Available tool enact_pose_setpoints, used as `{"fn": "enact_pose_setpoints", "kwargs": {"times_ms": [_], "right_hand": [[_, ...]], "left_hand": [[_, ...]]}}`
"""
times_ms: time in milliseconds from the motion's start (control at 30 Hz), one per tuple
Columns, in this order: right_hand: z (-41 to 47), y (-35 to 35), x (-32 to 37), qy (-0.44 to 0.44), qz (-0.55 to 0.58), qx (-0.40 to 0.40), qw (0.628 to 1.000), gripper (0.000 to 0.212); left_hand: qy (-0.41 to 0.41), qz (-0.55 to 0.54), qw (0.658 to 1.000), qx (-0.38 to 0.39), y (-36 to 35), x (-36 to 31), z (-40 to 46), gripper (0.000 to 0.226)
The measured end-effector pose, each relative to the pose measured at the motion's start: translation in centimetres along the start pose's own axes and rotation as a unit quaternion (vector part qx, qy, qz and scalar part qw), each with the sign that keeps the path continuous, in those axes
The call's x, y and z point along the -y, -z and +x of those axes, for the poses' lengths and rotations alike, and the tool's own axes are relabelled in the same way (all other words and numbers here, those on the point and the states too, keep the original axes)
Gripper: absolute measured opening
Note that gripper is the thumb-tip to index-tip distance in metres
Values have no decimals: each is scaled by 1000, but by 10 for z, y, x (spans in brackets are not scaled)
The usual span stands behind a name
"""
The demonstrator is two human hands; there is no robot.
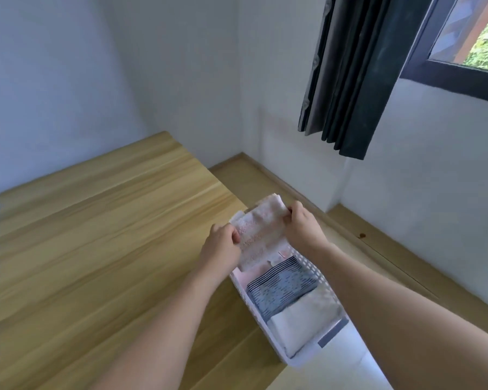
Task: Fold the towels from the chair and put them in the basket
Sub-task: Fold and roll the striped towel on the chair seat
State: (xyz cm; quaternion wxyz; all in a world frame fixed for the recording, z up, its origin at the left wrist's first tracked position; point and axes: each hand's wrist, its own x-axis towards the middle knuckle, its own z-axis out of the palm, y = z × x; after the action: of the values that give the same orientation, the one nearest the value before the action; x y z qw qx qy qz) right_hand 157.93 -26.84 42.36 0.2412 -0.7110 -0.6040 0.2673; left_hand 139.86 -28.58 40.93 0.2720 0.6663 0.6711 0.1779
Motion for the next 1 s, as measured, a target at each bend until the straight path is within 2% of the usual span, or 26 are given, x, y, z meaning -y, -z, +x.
{"fn": "enact_pose_setpoints", "kwargs": {"times_ms": [67,133,233,333,433,567,767,833,900,1000], "right_hand": [[15,-12,-21,0,-2,42,999,16],[23,-26,-38,8,-28,83,996,28],[33,-40,-58,28,-58,121,991,35],[42,-52,-71,49,-153,171,972,52],[52,-65,-81,61,-209,186,958,62],[55,-70,-80,34,-167,172,970,53],[51,-73,-83,44,-107,168,979,48],[50,-74,-86,62,-119,200,971,52],[50,-75,-93,89,-169,231,954,43],[53,-78,-100,93,-217,257,937,30]], "left_hand": [[31,56,998,3,-19,-1,12,19],[55,126,990,27,-36,-2,20,20],[39,222,972,73,-60,-2,33,26],[32,305,948,82,-80,-3,43,30],[53,353,931,73,-93,1,46,34],[75,380,919,72,-101,7,43,36],[89,394,906,126,-112,0,25,52],[85,364,915,151,-115,-3,24,52],[97,330,921,182,-116,-3,29,53],[109,323,912,227,-118,2,40,53]]}}
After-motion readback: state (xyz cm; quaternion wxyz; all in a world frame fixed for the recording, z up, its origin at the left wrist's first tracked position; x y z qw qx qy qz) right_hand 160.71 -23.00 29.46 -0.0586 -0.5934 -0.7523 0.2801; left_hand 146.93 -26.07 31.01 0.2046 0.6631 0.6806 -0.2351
